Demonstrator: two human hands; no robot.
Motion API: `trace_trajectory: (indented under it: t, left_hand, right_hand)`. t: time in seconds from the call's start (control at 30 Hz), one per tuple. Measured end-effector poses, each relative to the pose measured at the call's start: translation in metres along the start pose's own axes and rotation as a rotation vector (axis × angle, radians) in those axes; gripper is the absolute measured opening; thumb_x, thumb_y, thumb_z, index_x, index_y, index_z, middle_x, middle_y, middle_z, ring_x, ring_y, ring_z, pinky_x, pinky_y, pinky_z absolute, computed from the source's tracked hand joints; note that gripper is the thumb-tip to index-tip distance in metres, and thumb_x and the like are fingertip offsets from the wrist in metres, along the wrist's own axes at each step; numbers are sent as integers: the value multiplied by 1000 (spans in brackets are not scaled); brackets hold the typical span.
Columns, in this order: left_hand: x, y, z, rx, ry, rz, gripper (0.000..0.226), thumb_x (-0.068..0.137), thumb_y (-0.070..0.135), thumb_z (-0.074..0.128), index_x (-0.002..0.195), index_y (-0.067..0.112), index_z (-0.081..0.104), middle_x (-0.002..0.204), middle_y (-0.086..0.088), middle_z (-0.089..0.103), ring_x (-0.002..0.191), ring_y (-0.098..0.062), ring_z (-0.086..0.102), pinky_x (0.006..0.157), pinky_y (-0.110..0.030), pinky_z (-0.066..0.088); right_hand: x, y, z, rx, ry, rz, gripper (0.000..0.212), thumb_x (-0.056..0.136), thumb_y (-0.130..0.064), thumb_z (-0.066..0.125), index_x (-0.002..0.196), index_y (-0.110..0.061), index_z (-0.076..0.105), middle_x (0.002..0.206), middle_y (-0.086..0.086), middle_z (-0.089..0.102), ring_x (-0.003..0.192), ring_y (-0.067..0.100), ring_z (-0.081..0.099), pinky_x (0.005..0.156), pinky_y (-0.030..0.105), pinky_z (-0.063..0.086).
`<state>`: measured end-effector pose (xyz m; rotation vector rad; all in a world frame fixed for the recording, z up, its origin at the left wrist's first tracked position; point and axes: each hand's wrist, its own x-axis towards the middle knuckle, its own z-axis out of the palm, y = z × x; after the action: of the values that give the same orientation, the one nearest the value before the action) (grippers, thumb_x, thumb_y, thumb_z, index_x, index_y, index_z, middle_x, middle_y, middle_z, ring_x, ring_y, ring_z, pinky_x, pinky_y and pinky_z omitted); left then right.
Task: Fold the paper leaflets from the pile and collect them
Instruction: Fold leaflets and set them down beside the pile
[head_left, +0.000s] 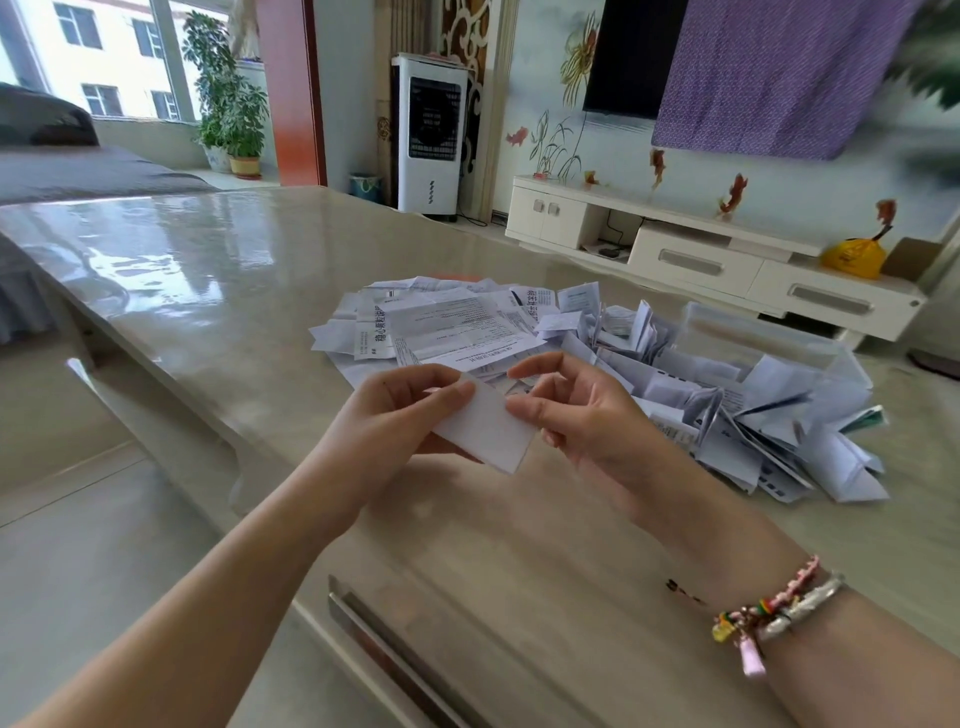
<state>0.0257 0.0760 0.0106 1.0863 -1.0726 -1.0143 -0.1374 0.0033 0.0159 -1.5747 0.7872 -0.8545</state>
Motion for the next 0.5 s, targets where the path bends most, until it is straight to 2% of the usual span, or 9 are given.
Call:
trace_trajectory:
  t: [0.17, 0.3, 0.4, 0.5]
  left_hand:
    - [3, -4, -1, 66, 38, 72, 10, 89, 8, 62, 84, 2, 68, 64, 1, 65, 61, -6, 61, 60, -16, 53]
    - [6, -6, -2, 116, 102, 106, 10, 88, 5, 63, 81, 4, 69, 64, 5, 67, 62, -3, 60, 62, -15, 53]
    - [6, -8, -2, 135, 50, 76, 9, 88, 6, 63, 83, 1, 68, 67, 0, 68, 63, -8, 61, 59, -16, 51]
    - [6, -6, -5, 85, -16, 26, 12, 85, 4, 65, 92, -5, 67, 77, -9, 73, 67, -17, 68, 59, -23, 56]
  right_hand:
    - [-1, -1, 1, 14, 3, 18, 15, 82, -9, 71, 92, -19, 69, 63, -8, 51, 56, 4, 43, 60, 21, 32]
    - [-4, -3, 3, -51, -35, 63, 3, 85, -17, 69, 82, -17, 70, 69, -5, 61, 61, 2, 51, 56, 17, 33]
    - [-4, -4, 4, -120, -23, -15, 10, 87, -8, 66, 77, -9, 66, 63, -3, 61, 56, 0, 52, 56, 10, 40]
    - [-4, -5, 6, -197, 23, -96, 14, 87, -7, 66, 74, -10, 65, 66, 3, 60, 59, 2, 53, 61, 12, 43]
